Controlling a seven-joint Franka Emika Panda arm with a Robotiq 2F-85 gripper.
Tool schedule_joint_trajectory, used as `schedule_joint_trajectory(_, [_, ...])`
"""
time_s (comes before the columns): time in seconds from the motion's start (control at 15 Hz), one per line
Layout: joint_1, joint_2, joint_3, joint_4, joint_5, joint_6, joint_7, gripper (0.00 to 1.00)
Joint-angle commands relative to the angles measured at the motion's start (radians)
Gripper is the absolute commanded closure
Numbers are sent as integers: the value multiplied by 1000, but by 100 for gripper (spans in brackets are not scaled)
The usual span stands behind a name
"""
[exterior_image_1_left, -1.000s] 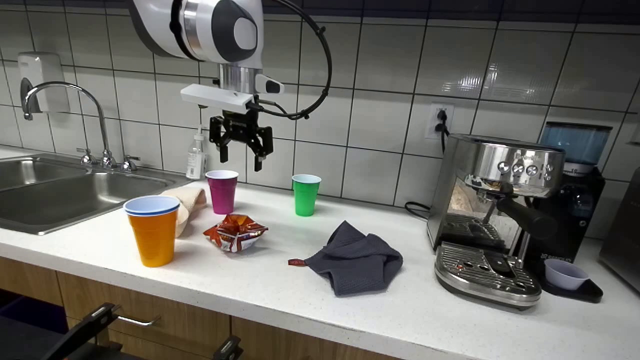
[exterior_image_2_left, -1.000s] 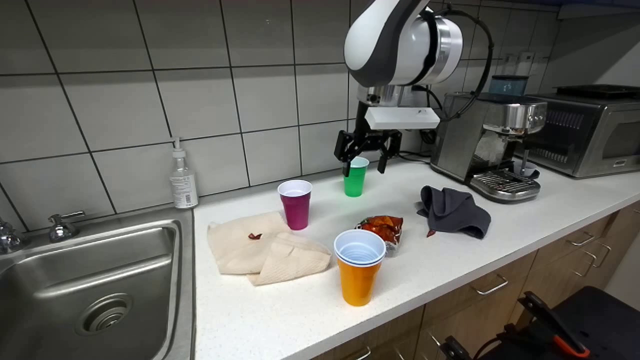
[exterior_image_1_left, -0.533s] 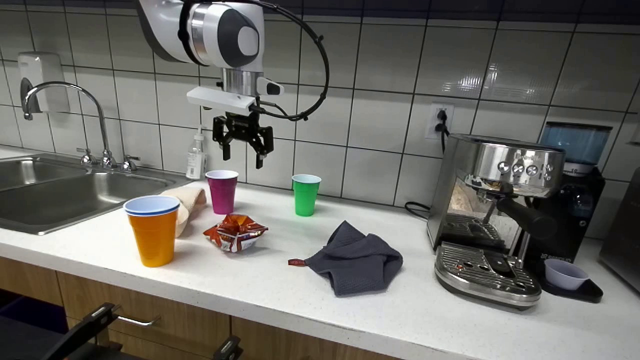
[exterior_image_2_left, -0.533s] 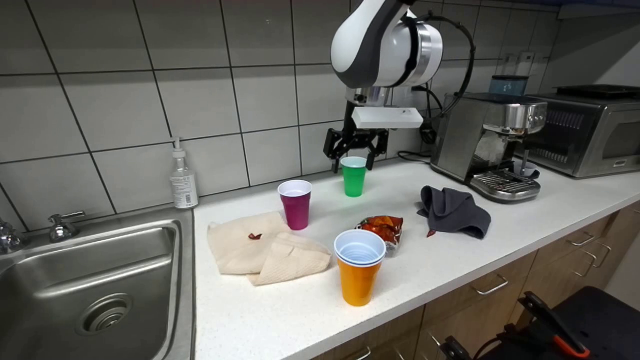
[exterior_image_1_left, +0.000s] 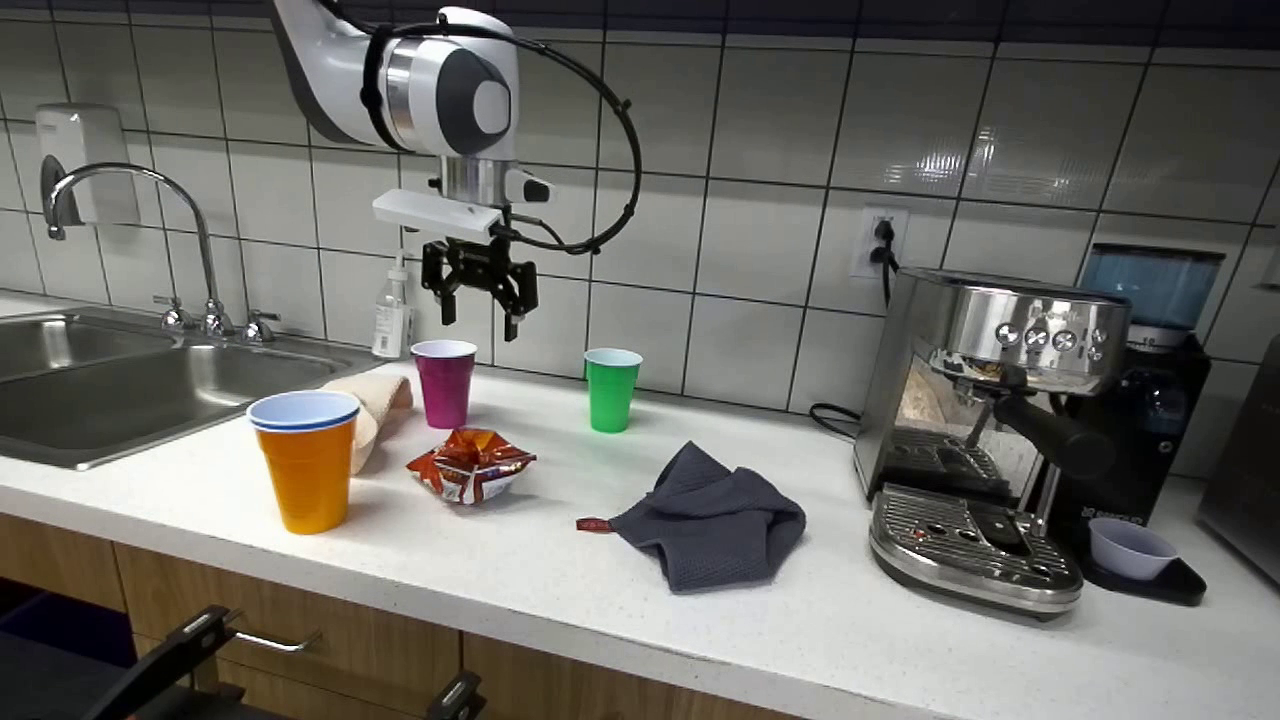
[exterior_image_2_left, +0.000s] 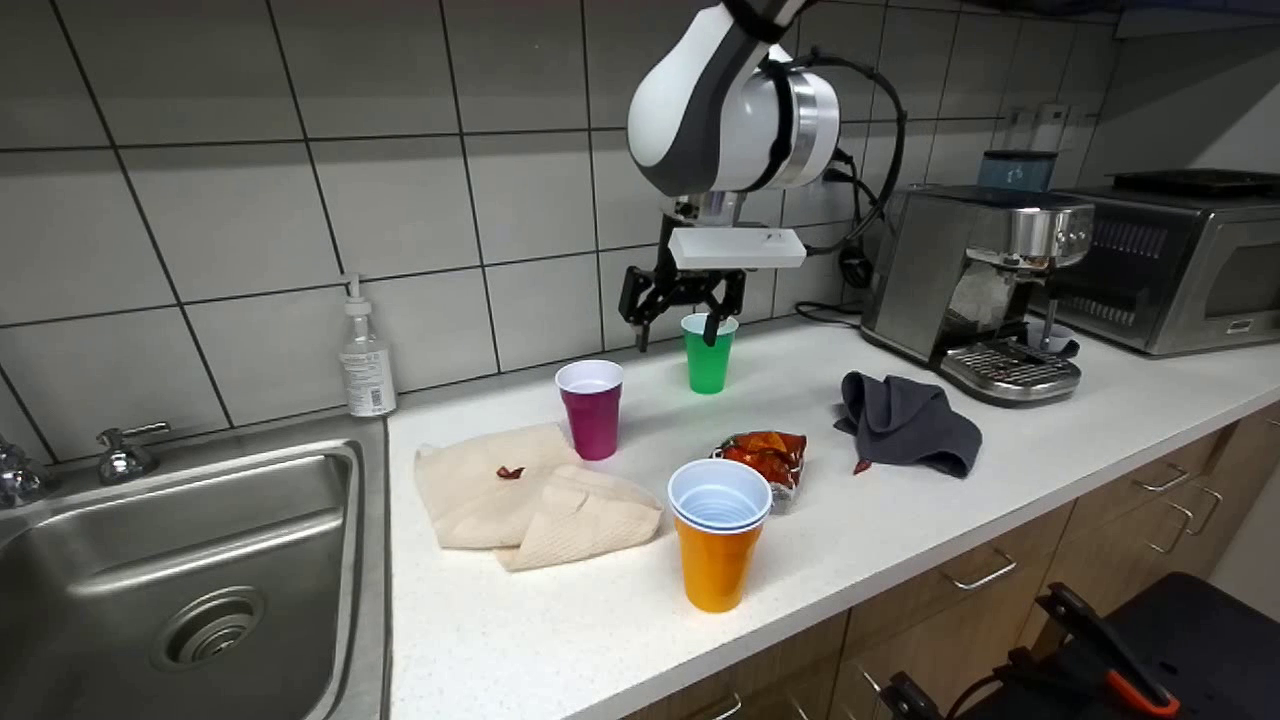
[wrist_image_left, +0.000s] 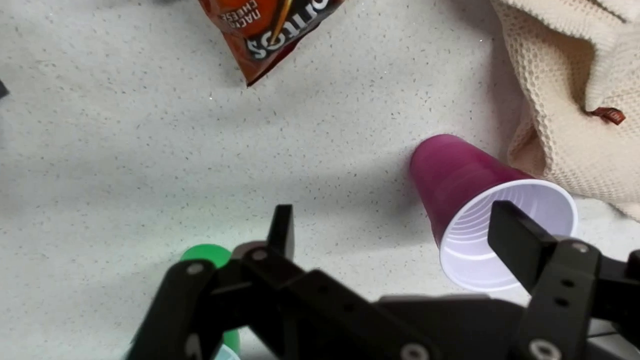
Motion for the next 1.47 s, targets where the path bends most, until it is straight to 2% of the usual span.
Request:
schedule_joint_trajectory(0.0, [22,63,-2,71,-40,8,76,0])
schedule_joint_trajectory(0.93, [99,224,-48,251,-115,3,240,0])
schedule_joint_trajectory(1.33, [116,280,-55,300,-112,-6,233,0])
schedule_joint_trajectory(1.4, [96,256,-39,260,-87,13,203,0])
